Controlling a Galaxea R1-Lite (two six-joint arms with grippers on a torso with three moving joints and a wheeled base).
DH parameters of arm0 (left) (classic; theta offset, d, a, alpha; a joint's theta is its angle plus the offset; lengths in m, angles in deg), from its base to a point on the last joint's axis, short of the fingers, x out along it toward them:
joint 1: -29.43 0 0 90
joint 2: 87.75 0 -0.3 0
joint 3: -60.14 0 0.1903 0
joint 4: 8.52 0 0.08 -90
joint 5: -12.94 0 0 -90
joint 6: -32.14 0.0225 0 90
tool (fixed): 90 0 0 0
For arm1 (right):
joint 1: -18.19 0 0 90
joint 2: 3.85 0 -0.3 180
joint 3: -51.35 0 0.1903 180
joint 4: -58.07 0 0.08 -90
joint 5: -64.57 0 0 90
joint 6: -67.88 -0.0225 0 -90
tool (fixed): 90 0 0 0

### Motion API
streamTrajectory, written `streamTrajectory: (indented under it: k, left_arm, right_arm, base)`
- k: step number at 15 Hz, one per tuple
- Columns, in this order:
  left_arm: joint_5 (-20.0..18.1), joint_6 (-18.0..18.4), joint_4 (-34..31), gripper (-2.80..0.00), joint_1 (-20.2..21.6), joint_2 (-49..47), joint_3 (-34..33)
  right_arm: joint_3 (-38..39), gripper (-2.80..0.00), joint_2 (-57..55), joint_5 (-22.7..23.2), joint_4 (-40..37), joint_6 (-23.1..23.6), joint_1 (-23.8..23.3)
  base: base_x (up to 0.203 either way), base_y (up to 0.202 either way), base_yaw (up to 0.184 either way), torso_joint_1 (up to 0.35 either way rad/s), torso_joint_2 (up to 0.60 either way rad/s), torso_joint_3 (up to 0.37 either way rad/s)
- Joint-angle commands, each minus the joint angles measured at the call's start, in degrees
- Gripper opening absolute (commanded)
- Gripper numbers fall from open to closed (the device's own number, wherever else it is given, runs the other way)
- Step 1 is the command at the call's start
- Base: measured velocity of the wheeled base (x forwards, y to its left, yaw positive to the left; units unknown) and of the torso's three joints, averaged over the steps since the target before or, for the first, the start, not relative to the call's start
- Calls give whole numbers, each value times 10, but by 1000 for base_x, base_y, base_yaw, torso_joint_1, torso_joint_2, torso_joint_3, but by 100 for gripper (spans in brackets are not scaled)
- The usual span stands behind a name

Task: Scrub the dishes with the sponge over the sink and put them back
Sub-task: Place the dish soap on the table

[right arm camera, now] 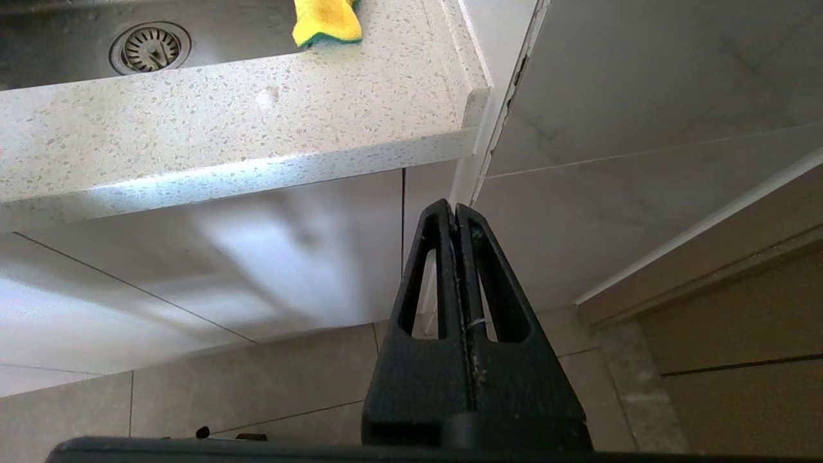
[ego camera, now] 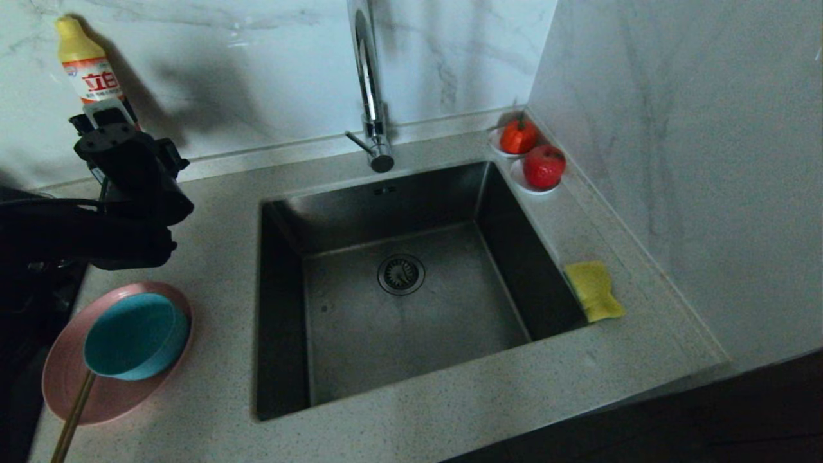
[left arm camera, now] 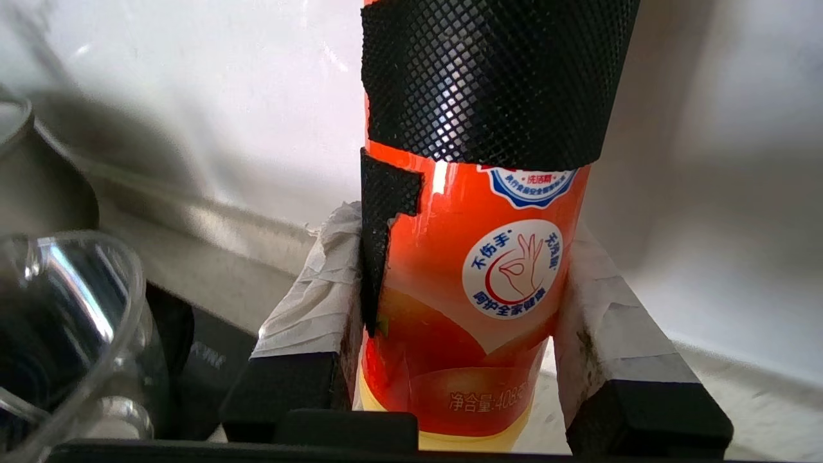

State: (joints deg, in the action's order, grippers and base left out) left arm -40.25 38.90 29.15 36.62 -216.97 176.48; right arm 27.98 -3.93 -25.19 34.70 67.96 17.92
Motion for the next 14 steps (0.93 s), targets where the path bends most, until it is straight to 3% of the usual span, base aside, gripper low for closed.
streamTrajectory:
  k: [1, 10, 14]
  left_arm:
    - [4, 1, 9, -280, 1, -25, 5]
    - [12, 11, 40, -280, -8, -69, 14]
    - [21, 30, 66, -280, -10, -104, 57]
  right_arm:
    - [0, -280, 0, 0, 0, 0, 0]
    - [0, -280, 0, 0, 0, 0, 0]
    - [0, -280, 0, 0, 0, 0, 0]
  base:
    - [0, 0, 0, 0, 0, 0]
    - [0, 0, 0, 0, 0, 0]
    - [0, 0, 0, 0, 0, 0]
